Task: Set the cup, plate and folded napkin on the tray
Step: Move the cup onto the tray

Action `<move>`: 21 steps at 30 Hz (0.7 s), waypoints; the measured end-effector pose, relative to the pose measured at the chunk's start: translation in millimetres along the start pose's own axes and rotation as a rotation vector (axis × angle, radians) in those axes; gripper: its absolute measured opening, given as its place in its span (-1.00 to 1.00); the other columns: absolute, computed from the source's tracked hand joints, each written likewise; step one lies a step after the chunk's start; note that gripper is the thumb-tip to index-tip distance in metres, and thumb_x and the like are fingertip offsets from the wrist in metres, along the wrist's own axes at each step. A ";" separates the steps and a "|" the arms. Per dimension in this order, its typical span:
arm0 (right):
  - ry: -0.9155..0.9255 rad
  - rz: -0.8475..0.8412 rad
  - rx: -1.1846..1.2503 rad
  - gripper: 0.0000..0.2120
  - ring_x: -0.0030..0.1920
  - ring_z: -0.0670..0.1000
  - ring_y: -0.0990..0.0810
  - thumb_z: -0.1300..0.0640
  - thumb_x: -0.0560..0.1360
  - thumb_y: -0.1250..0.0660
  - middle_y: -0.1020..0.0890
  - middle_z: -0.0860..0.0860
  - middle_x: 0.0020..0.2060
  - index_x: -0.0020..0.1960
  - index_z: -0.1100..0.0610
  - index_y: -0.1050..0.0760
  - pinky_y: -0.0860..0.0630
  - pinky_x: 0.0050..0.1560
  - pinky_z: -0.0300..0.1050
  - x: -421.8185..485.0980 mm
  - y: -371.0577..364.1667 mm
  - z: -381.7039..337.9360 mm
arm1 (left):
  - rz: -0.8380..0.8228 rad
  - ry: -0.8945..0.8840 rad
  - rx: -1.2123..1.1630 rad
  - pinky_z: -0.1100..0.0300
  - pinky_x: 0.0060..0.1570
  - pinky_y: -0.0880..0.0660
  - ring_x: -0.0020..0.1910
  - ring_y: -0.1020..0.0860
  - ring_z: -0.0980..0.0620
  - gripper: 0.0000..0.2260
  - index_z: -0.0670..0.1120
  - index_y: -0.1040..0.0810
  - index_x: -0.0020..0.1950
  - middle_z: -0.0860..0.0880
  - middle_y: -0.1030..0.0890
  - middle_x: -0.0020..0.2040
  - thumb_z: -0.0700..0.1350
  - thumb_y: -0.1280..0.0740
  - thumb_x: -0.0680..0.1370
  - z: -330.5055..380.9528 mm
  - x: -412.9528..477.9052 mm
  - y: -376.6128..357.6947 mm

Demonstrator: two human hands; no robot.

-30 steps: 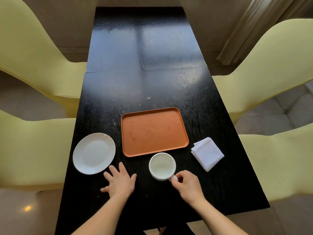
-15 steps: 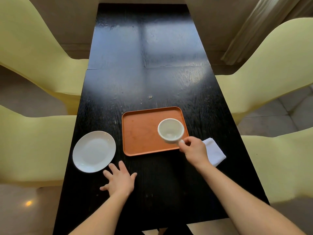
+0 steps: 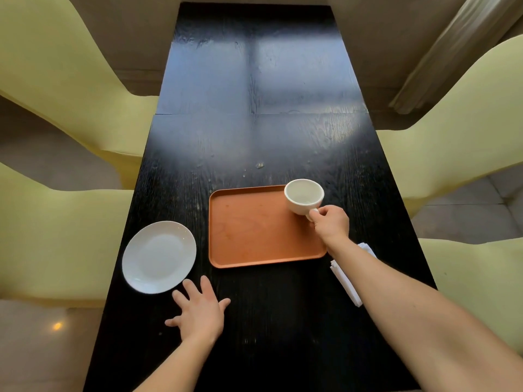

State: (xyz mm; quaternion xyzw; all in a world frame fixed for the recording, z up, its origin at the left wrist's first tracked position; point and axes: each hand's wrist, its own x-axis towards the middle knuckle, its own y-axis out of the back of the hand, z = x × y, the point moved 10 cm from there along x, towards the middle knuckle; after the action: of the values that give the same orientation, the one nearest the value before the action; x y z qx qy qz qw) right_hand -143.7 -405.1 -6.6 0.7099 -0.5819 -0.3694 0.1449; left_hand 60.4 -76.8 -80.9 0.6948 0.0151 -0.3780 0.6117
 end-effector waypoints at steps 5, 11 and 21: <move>-0.009 0.016 0.033 -0.80 -0.17 0.10 -0.67 0.11 0.51 -0.38 -0.72 0.10 -0.27 -0.19 0.22 -0.64 -0.44 -0.25 -0.09 3.6 -5.7 3.4 | 0.009 0.008 0.017 -0.48 0.17 -0.40 0.42 -0.08 -0.31 -0.27 0.00 -0.03 0.54 -0.20 -0.05 0.44 0.30 -0.24 0.53 -0.1 1.1 -2.3; -0.037 0.042 0.042 -0.83 -0.13 0.10 -0.64 0.09 0.54 -0.36 -0.68 0.07 -0.20 -0.14 0.18 -0.61 -0.46 -0.18 -0.07 4.2 -4.7 12.7 | 0.015 0.009 0.030 -0.50 0.15 -0.40 0.41 -0.08 -0.32 -0.27 0.00 -0.03 0.53 -0.20 -0.05 0.43 0.30 -0.23 0.52 -0.8 2.3 -4.9; -0.065 0.056 0.046 -0.80 -0.10 0.12 -0.67 0.04 0.54 -0.37 -0.72 0.10 -0.19 -0.13 0.17 -0.63 -0.59 -0.05 0.01 4.7 -9.7 19.3 | 0.028 0.013 0.050 -0.48 0.14 -0.42 0.40 -0.10 -0.30 -0.26 0.01 -0.03 0.54 -0.19 -0.07 0.43 0.32 -0.23 0.51 -1.3 2.5 -5.6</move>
State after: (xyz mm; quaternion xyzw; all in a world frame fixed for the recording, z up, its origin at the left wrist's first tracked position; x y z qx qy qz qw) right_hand -149.9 -402.5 -27.7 0.6842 -0.6141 -0.3747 0.1199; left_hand 60.1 -75.4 -86.9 0.7124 -0.0002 -0.3650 0.5994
